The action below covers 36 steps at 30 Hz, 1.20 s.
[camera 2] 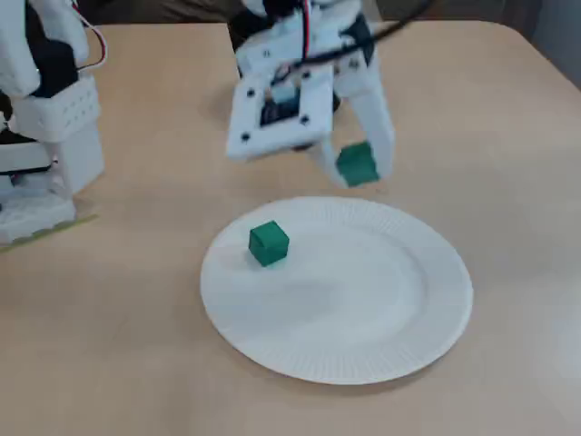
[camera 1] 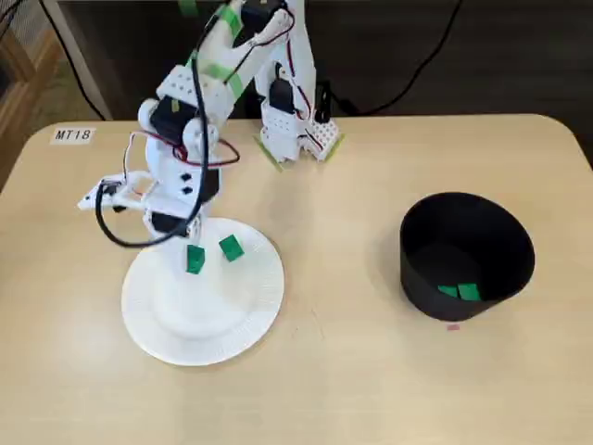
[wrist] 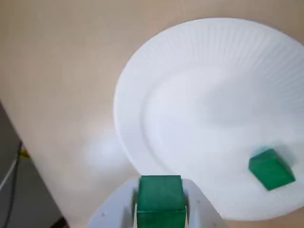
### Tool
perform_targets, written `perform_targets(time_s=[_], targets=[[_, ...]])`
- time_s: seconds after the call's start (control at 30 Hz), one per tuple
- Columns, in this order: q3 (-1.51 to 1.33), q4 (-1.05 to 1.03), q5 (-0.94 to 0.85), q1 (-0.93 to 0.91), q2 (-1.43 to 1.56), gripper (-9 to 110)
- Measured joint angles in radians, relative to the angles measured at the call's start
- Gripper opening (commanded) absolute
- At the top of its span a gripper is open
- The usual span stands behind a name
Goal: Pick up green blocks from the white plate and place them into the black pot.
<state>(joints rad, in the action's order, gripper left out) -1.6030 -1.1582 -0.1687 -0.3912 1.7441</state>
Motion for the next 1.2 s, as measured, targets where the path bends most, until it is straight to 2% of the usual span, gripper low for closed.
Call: perform_targets(time_s=[0.2, 0.33, 0.47, 0.77, 0.8, 0.9, 1.0, 1.13, 1.2], targets=[[0.0, 0.058, 0.249, 0.38, 0.215, -2], [-0.06, 0.195, 0.278, 0.683, 0.262, -2], [-0.204, 0.36, 0.261, 0.867, 0.285, -2], [-0.529, 0.663, 0.225, 0.93, 0.301, -2], [-0.537, 0.672, 0.222, 0.93, 0.295, 0], [-0.543, 0.675, 0.212, 0.927, 0.29, 19], [-0.543, 0.657, 0.192, 0.923, 0.296, 28], [-0.543, 0.589, 0.183, 0.925, 0.333, 27], [-0.543, 0.566, 0.173, 0.925, 0.353, 14]])
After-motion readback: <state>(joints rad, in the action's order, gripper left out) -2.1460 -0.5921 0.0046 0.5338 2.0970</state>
